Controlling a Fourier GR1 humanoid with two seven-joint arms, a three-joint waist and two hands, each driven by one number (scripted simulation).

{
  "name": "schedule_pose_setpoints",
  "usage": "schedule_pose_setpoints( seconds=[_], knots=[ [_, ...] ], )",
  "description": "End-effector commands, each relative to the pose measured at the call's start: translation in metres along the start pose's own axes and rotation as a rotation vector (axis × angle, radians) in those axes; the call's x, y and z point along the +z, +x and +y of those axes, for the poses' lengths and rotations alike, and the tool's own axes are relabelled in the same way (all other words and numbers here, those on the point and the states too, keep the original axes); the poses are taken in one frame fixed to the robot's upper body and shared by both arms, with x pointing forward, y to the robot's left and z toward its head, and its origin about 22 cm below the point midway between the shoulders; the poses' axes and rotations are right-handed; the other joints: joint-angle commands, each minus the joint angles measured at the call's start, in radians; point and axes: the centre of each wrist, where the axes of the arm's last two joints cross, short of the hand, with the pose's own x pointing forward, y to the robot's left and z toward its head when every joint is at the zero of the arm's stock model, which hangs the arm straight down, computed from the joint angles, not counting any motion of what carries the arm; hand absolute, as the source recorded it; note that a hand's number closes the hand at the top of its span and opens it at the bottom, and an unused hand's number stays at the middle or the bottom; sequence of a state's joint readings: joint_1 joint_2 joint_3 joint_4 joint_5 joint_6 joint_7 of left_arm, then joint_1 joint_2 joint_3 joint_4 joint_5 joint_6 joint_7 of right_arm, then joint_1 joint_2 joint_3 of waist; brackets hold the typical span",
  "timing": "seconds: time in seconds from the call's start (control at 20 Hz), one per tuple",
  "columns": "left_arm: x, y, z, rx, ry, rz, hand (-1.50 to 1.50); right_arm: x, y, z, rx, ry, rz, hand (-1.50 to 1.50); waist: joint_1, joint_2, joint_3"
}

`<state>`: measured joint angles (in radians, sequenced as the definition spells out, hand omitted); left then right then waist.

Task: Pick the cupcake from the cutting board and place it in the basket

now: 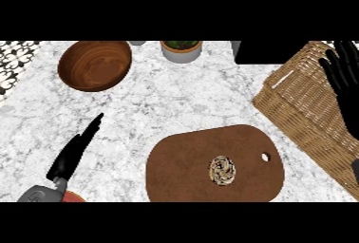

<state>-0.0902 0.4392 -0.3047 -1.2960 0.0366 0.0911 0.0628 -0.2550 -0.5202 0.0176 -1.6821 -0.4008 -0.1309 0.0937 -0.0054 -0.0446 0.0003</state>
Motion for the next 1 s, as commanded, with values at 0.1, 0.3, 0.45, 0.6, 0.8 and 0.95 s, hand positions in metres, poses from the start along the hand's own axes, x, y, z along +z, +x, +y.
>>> schedule_pose_setpoints(
  seconds=[0.1, 0.3, 0.45, 0.6, 0.8, 0.95],
  knots=[
    [-0.018, 0.039, 0.017, 0.11, 0.085, -0.108, 0.0, -0.028, 0.013, 0.055, -0.24, 0.339, -0.152, 1.5, 0.085, 0.054, 0.003],
    [-0.026, 0.054, 0.008, 0.202, 0.067, -0.141, 0.0, -0.026, 0.068, 0.097, -0.067, 0.849, -0.477, 1.5, 0.165, 0.044, -0.004],
    [-0.027, 0.057, 0.018, 0.251, 0.099, -0.13, 0.0, -0.004, 0.054, 0.133, -0.064, 1.098, -0.577, -1.5, 0.116, 0.05, 0.003],
    [-0.029, 0.065, 0.045, 0.311, 0.158, -0.113, 0.0, 0.029, 0.018, 0.166, -0.153, 1.136, -0.632, -1.5, 0.039, 0.047, 0.002],
    [-0.025, 0.074, 0.07, 0.318, 0.201, -0.086, 0.0, 0.065, 0.016, 0.193, -0.044, 1.113, -0.649, -1.5, 0.007, 0.041, 0.0],
    [-0.009, 0.048, 0.074, 0.312, 0.21, -0.073, 0.0, 0.069, 0.049, 0.179, 0.078, 1.123, -0.518, -1.5, 0.006, 0.04, -0.001]
  ],
)
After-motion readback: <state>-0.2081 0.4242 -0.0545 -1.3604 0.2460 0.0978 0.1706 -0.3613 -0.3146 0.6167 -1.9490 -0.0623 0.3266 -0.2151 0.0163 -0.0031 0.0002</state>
